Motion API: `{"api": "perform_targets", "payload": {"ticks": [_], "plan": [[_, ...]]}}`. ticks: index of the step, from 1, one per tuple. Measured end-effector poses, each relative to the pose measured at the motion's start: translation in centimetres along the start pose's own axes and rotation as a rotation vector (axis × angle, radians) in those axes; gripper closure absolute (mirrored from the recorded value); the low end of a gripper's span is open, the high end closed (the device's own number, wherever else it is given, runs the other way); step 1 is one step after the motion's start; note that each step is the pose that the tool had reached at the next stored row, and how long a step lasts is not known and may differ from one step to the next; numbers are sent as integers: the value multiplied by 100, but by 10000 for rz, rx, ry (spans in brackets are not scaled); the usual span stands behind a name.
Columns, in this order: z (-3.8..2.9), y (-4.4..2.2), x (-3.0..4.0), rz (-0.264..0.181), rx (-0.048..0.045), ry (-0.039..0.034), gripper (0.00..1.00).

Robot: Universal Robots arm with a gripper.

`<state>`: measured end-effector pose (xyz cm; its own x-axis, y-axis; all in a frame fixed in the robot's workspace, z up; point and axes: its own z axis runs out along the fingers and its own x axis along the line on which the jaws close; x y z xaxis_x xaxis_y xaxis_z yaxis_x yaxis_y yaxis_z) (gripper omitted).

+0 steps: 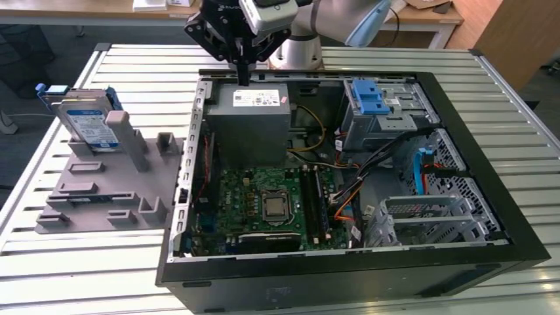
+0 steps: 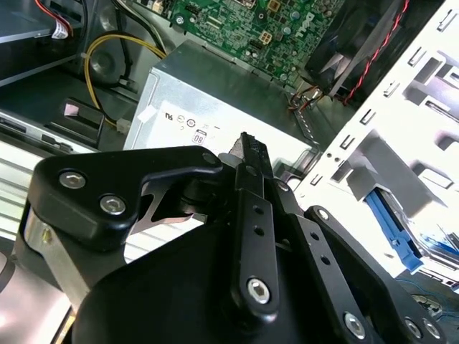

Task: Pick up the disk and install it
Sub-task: 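Reach for the disk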

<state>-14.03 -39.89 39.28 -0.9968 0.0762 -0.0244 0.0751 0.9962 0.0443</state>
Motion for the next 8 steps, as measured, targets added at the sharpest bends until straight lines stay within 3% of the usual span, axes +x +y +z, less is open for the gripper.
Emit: {"api": "perform_targets", "payload": {"ticks": [8], "plan": [[0,-2,23,0,0,0,89]]}}
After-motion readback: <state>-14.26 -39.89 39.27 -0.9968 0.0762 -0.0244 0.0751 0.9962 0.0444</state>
